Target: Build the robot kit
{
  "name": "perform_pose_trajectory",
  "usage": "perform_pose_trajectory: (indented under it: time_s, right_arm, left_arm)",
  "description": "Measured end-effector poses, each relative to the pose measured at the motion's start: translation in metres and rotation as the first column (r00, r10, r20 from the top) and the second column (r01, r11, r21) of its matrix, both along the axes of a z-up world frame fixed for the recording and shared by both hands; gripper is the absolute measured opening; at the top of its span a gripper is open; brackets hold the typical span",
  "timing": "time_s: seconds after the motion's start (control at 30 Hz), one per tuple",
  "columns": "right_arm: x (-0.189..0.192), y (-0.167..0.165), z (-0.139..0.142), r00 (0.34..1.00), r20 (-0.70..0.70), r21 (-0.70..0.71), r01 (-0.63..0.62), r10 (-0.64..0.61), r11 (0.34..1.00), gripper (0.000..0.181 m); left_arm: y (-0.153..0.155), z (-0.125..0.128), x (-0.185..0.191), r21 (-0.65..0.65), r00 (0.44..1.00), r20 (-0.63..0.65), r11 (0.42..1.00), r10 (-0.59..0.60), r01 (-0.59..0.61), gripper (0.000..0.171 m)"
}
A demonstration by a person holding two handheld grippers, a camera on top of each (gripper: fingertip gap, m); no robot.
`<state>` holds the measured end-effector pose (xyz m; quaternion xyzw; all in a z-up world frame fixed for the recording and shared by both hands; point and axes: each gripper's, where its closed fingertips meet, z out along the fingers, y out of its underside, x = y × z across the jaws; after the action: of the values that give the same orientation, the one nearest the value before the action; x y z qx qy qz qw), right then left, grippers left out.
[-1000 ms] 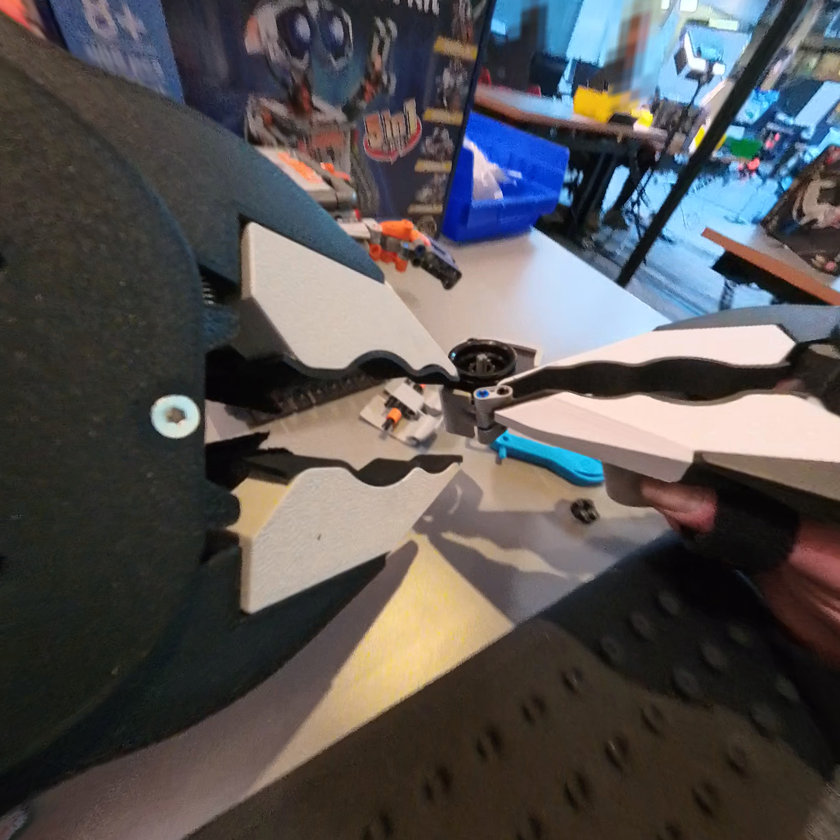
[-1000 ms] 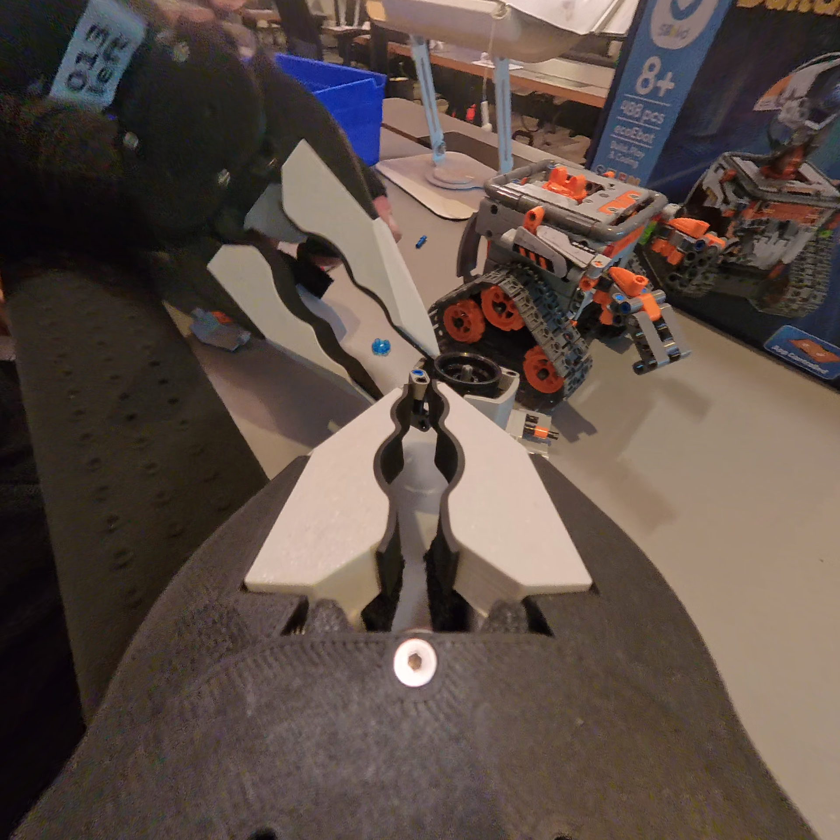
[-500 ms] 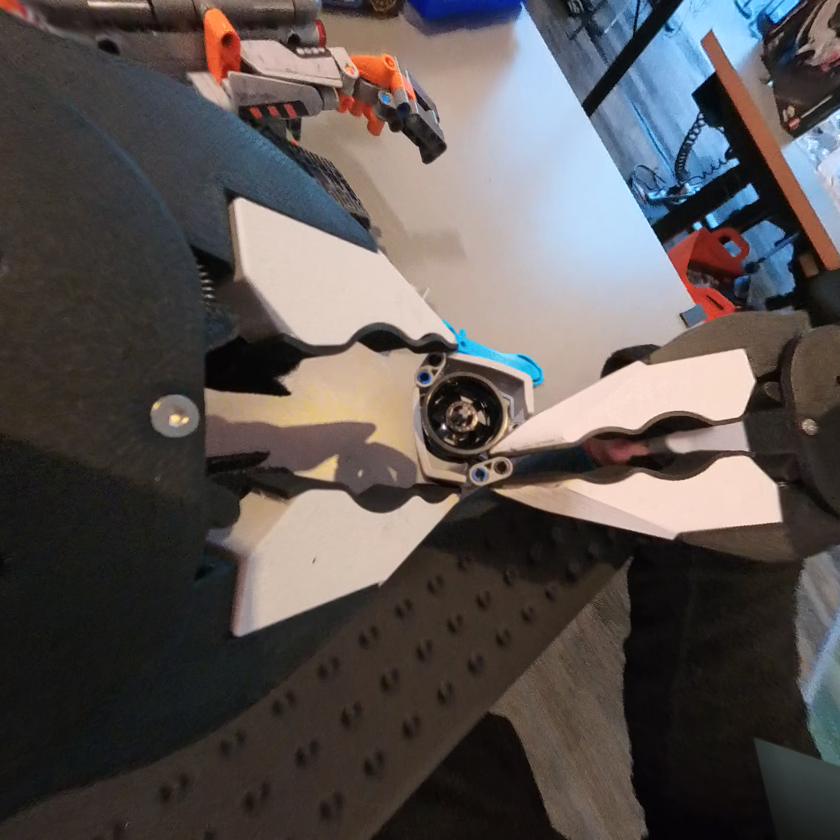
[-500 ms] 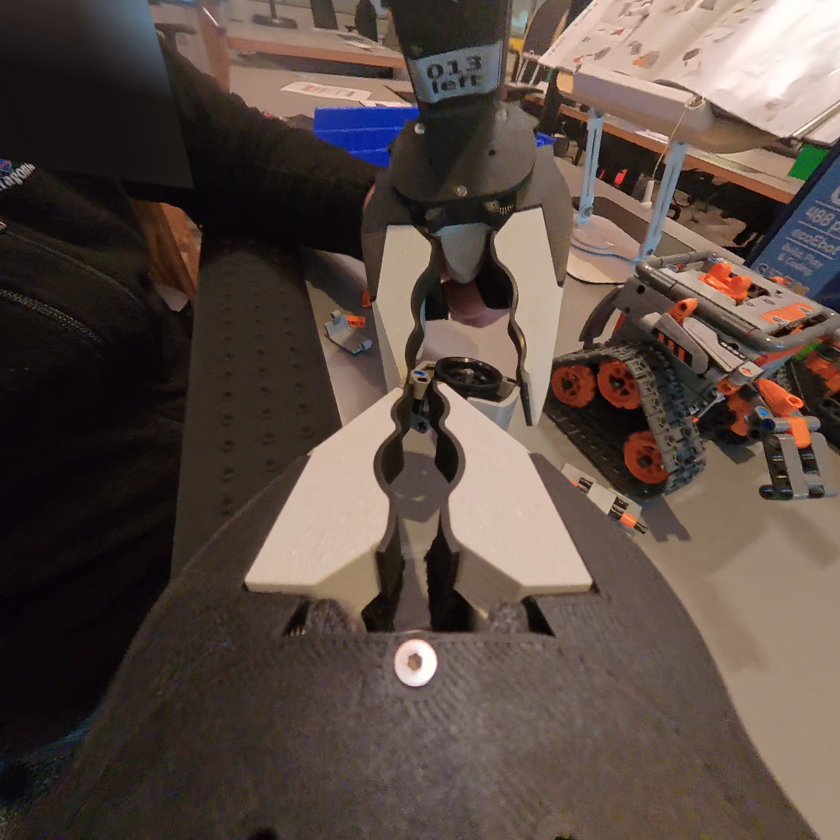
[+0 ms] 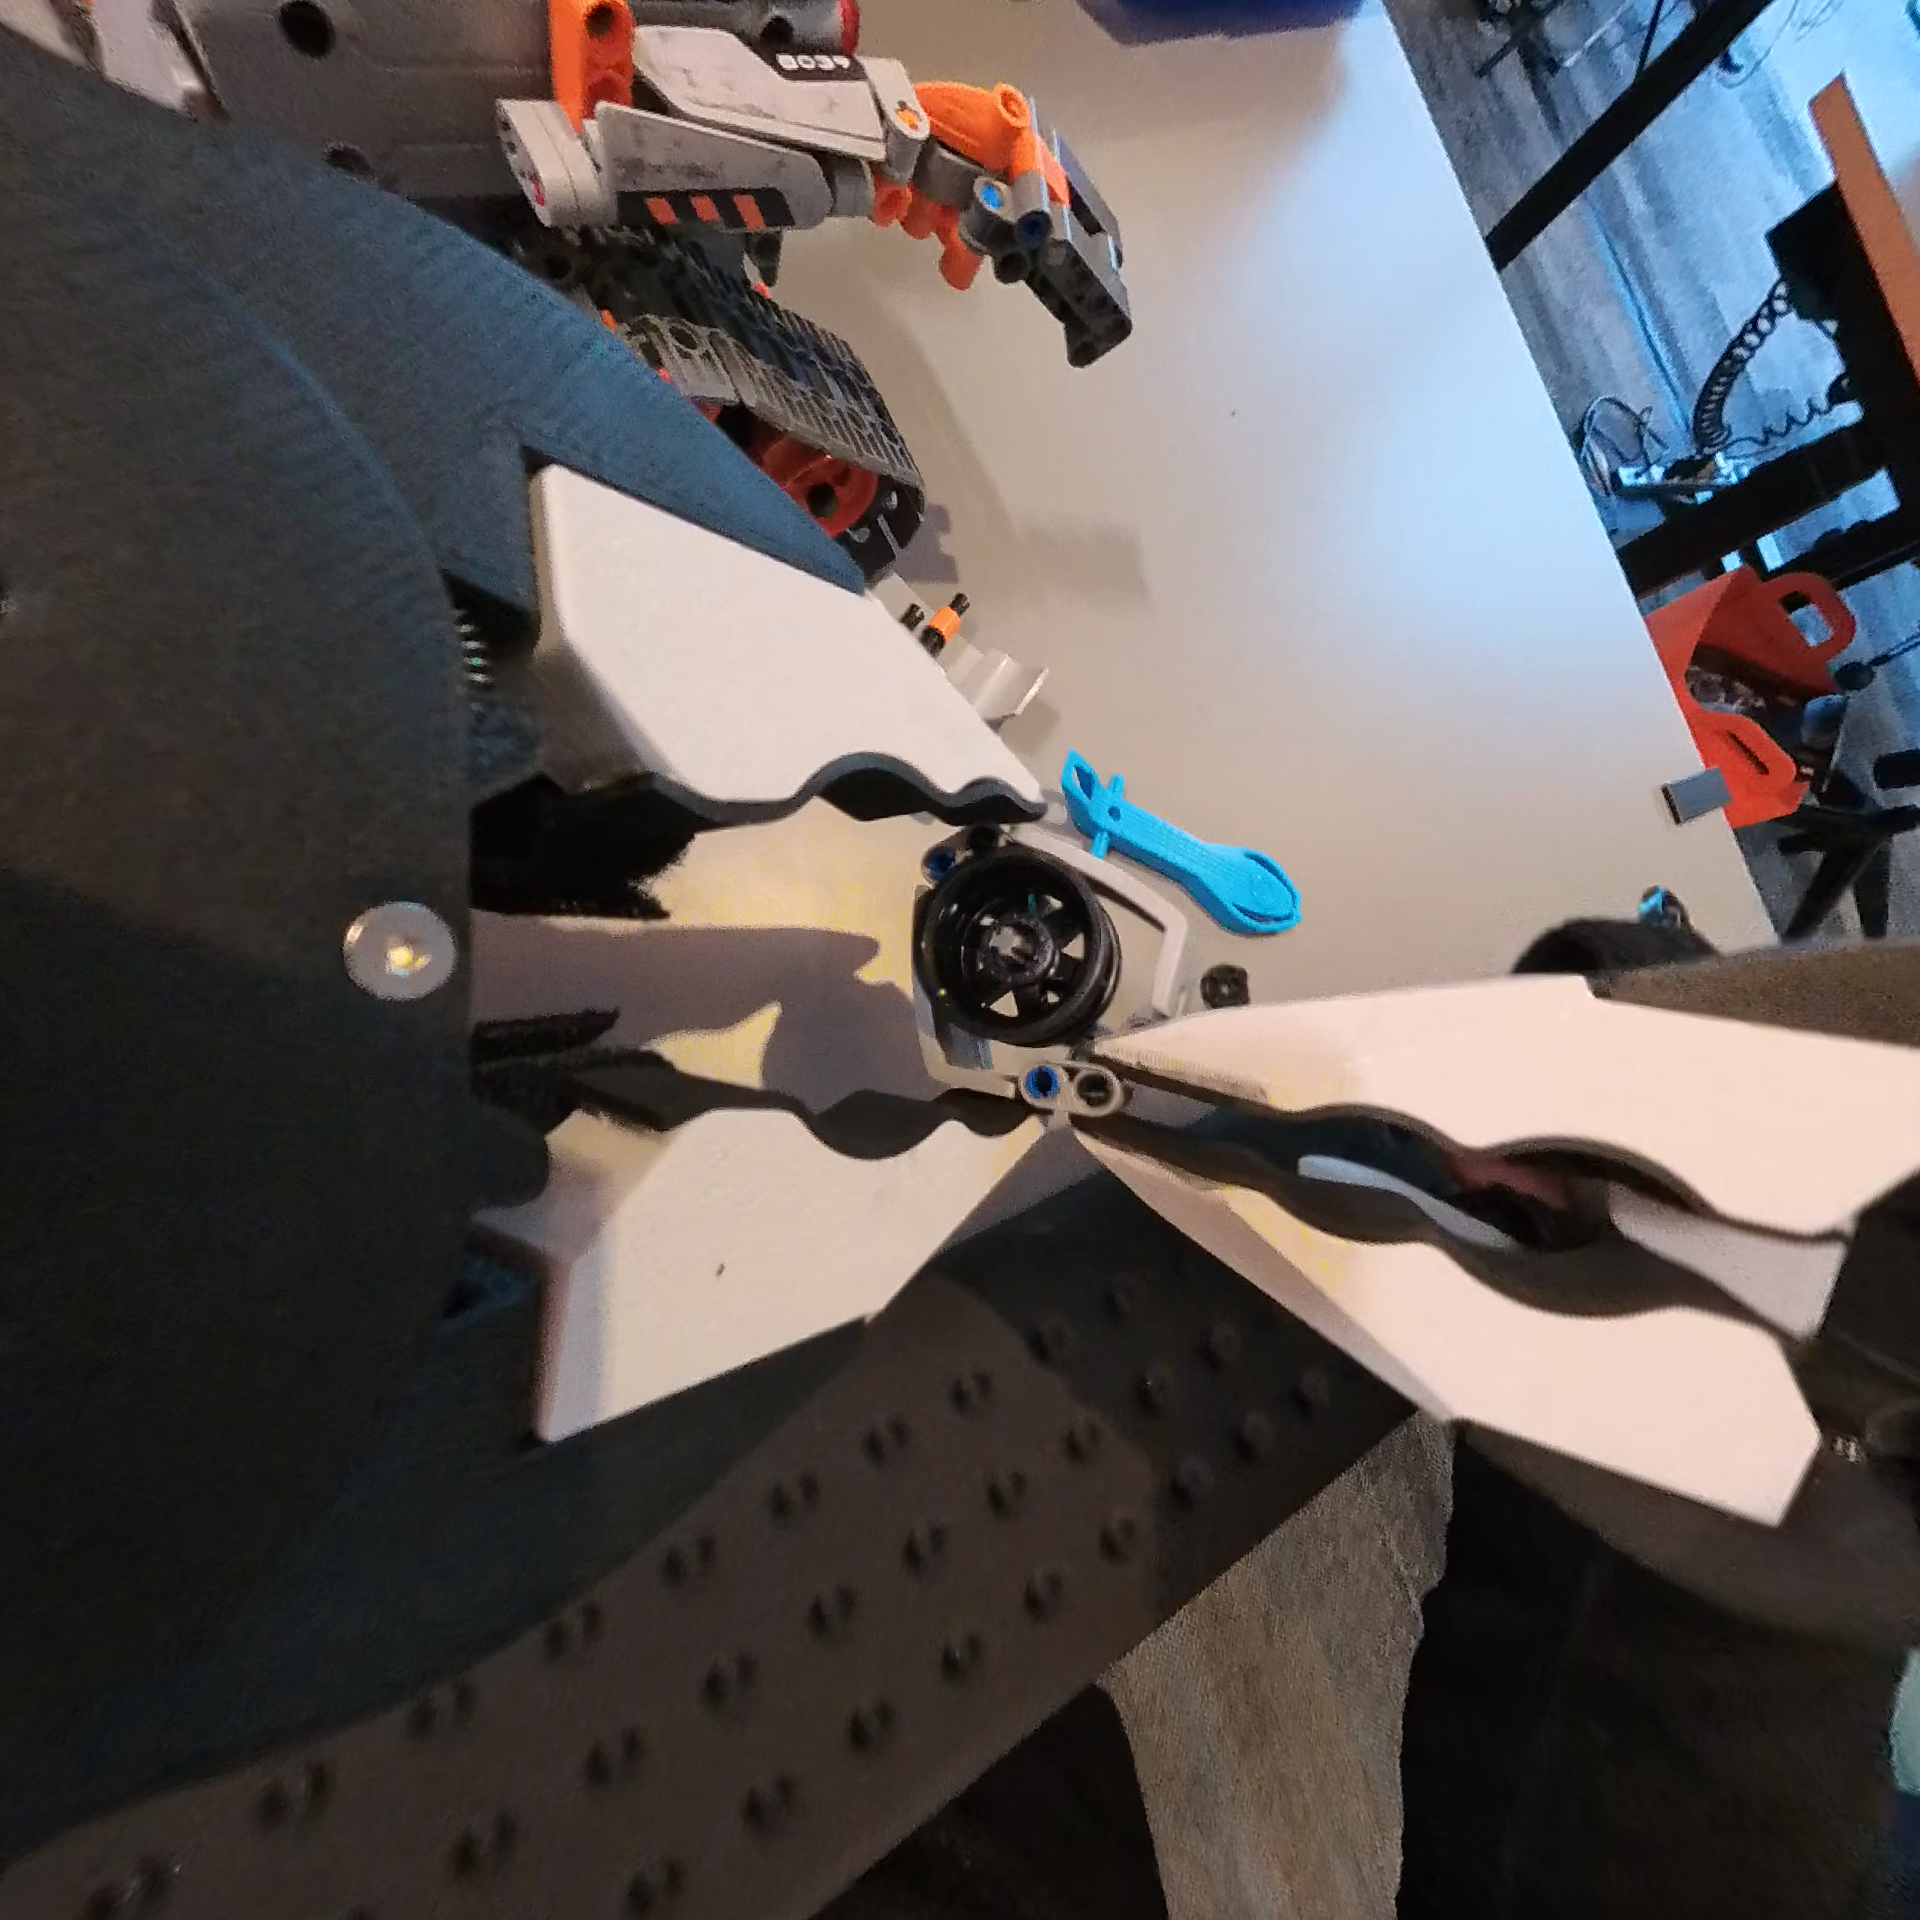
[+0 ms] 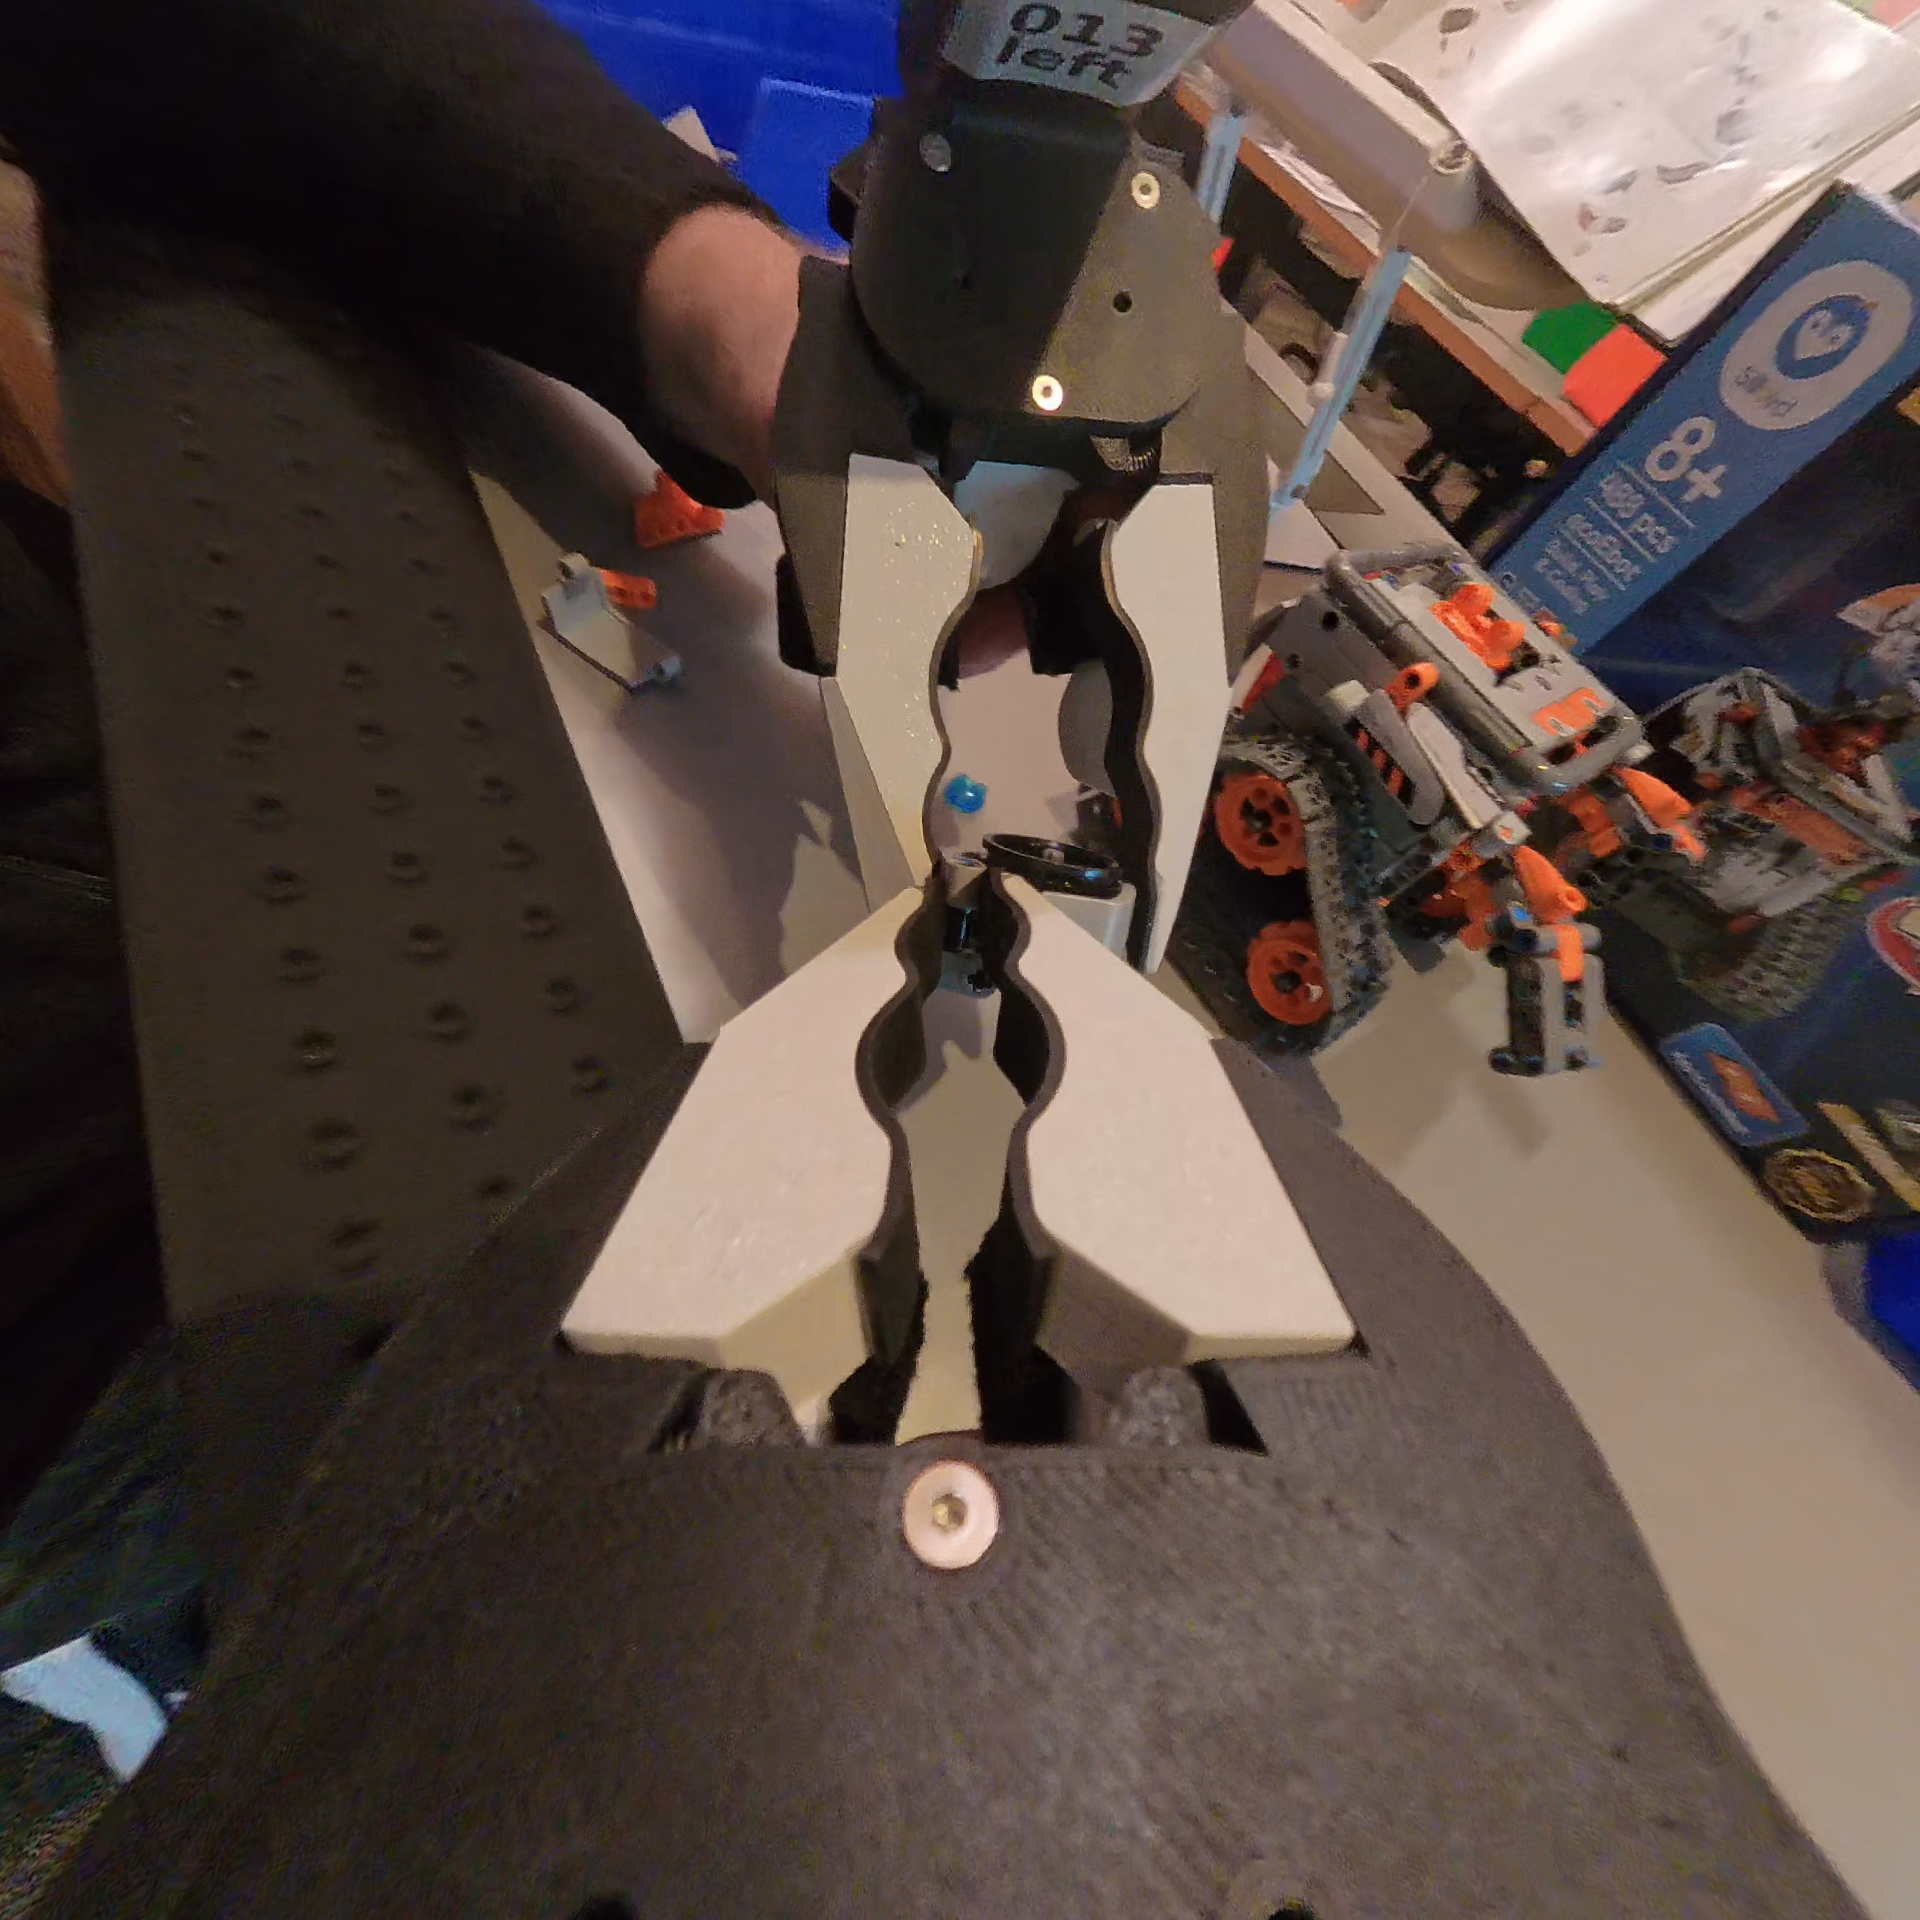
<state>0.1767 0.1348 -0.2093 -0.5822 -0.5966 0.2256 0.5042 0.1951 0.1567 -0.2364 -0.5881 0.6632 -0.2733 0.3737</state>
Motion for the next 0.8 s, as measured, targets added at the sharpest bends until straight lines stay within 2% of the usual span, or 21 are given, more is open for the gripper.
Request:
perform_pose_trajectory:
  time_s: [0.17,0.33,0.4,0.47,0.57,0.63,0.73,0.8]
  right_arm:
    - [0.0,0.005,0.001,0.992,0.061,0.151,0.1,-0.11,0.983,0.004]
    - [-0.001,0.011,0.007,0.969,0.077,0.306,0.202,-0.236,0.93,0.005]
    - [-0.003,0.012,0.009,0.973,0.047,0.25,0.206,-0.224,0.946,0.006]
    - [0.0,0.011,0.022,0.977,-0.015,0.223,0.21,-0.212,0.952,0.021]
    - [0.014,0.007,0.044,0.974,-0.12,0.159,0.211,-0.193,0.965,0.02]
    - [0.028,0.016,0.042,0.969,-0.126,0.103,0.227,-0.213,0.969,0.023]
    - [0.028,0.013,0.035,0.978,-0.16,-0.044,0.131,-0.137,0.99,0.03]
    - [0.024,0.011,0.032,0.981,-0.17,-0.05,0.082,-0.089,0.995,0.03]
  left_arm:
    - [0.004,0.0,0.001,-0.044,1.0,0.015,0.999,0.027,-0.027,0.048]
    - [0.008,0.006,0.0,-0.11,0.997,0.064,0.993,0.051,-0.043,0.049]
    - [0.008,0.006,0.0,-0.133,0.996,0.075,0.991,0.043,-0.033,0.049]
    - [0.007,0.003,0.0,-0.146,0.996,0.077,0.989,0.04,-0.029,0.049]
    - [0.003,0.007,0.001,-0.196,0.992,0.123,0.981,0.024,0.0,0.049]
    - [0.0,0.015,0.003,-0.239,0.986,0.168,0.97,0.004,0.036,0.049]
    - [-0.009,0.021,0.003,-0.3,0.976,0.216,0.948,-0.04,0.105,0.049]
    - [-0.018,0.029,0.003,-0.353,0.962,0.262,0.92,-0.08,0.173,0.05]
